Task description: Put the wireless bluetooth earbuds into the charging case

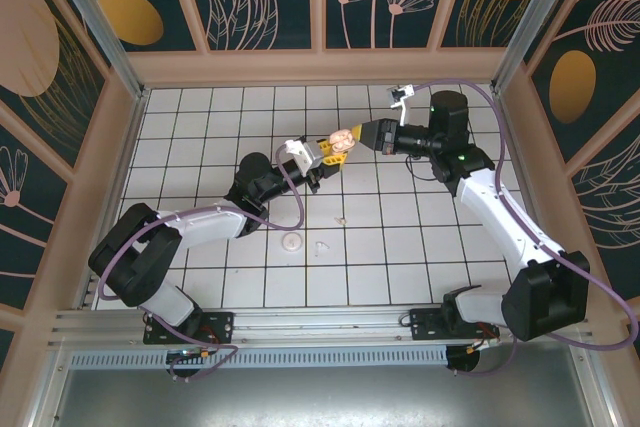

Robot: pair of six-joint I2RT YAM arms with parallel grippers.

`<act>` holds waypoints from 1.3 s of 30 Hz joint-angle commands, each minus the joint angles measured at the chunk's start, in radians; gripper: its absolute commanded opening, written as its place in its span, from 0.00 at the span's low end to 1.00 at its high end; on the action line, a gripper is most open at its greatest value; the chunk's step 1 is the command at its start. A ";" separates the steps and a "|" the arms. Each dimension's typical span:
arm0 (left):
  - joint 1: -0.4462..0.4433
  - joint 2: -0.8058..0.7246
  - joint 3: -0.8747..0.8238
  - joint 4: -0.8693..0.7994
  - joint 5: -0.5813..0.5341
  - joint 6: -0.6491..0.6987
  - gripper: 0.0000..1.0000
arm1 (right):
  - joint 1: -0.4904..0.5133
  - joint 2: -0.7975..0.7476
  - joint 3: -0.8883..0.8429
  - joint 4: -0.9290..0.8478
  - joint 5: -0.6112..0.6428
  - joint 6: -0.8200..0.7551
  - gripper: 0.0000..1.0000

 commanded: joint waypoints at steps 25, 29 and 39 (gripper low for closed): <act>-0.005 -0.009 0.024 0.013 0.000 -0.022 0.14 | 0.042 -0.061 -0.034 0.000 -0.041 -0.015 0.23; -0.006 -0.011 0.023 0.011 -0.003 -0.023 0.14 | 0.047 -0.064 -0.037 -0.006 -0.035 -0.023 0.24; -0.005 -0.009 0.023 0.012 -0.006 -0.035 0.14 | 0.048 -0.081 -0.030 -0.013 -0.020 -0.023 0.29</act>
